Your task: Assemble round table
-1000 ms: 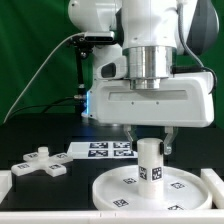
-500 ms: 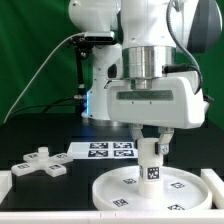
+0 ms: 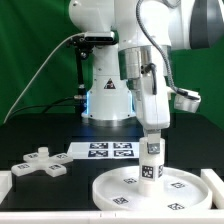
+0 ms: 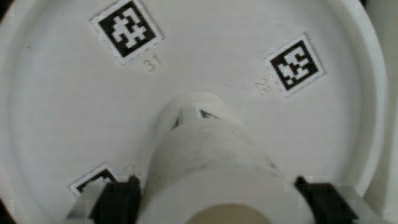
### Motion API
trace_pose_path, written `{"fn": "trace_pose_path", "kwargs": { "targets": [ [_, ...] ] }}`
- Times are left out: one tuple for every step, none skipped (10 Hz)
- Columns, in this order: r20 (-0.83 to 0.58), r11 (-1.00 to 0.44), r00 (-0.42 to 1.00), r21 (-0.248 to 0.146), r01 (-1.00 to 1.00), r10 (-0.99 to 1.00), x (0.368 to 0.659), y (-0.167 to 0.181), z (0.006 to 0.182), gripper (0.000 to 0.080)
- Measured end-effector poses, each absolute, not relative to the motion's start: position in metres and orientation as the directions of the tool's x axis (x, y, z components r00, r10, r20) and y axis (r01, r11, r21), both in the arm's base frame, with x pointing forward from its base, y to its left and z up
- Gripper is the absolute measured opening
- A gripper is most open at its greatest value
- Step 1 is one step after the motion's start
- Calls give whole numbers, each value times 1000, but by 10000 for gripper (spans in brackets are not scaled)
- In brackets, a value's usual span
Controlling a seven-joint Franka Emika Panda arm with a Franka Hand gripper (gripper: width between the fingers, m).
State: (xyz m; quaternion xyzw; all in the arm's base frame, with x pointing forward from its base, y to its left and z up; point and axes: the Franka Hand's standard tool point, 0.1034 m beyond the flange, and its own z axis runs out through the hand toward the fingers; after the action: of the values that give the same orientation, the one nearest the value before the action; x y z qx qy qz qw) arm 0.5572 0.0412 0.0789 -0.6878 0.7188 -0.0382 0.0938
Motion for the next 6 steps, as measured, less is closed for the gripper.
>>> {"fn": "trace_pose_path", "kwargs": {
  "targets": [
    [-78,28,-14,-185,-982,-997,557,41,78,461],
    [-71,-13,26,-186,-983,-997,558,42,79,599],
    [-61,-134,147,-186,-973,-987,562,44,82,634],
    [-42,-305,318,-185,-934,-947,566,46,83,634],
    [-34,-472,484,-167,-866,-875,563,52,81,647],
    [-23,-500,511,-170,-849,-859,564,51,82,647]
  ]
}}
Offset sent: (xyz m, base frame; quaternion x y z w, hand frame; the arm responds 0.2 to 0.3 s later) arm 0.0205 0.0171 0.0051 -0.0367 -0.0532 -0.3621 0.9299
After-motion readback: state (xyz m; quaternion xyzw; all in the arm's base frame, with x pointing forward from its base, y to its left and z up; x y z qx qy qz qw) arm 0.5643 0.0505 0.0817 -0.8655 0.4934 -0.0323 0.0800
